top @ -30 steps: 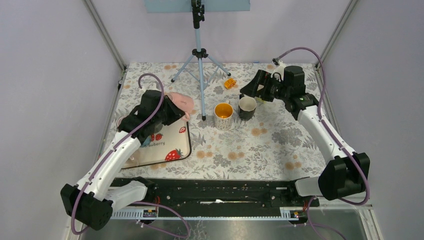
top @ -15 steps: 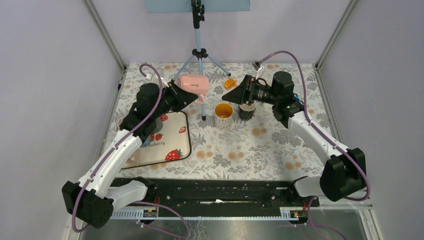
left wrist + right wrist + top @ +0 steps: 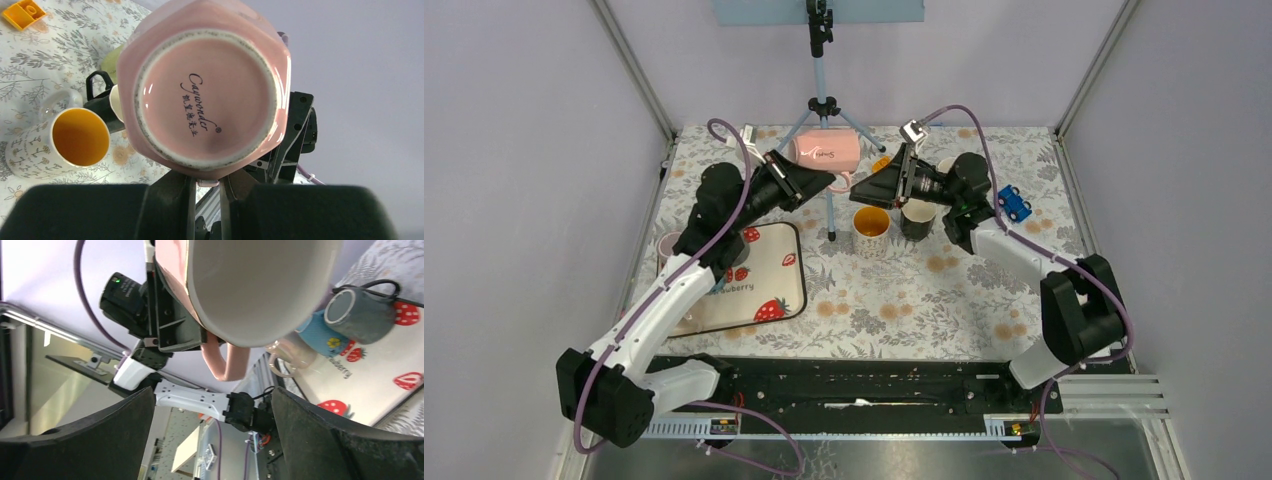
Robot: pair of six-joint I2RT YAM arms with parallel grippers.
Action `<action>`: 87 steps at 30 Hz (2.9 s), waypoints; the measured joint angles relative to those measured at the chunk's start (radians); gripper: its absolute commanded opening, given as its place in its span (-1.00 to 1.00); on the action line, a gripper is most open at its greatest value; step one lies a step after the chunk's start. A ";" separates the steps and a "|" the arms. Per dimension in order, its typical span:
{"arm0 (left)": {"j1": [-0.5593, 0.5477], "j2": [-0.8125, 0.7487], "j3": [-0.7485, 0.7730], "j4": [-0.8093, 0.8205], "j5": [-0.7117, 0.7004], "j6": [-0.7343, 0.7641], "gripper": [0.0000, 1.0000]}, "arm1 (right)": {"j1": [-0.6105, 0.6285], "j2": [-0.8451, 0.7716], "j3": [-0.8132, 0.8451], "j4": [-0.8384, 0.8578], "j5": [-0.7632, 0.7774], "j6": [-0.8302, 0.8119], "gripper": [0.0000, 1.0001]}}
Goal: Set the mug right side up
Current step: Turn over the cup on the tray.
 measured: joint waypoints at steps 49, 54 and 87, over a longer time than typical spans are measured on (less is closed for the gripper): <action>-0.047 0.040 -0.064 0.243 0.048 -0.122 -1.00 | 0.072 0.106 -0.011 0.356 0.104 0.310 -0.32; -0.047 0.039 -0.064 0.229 0.051 -0.108 -1.00 | 0.072 0.106 -0.024 0.362 0.104 0.307 -0.31; -0.051 0.040 -0.068 0.240 0.089 -0.042 0.98 | 0.076 0.044 -0.027 0.089 0.139 0.151 -1.00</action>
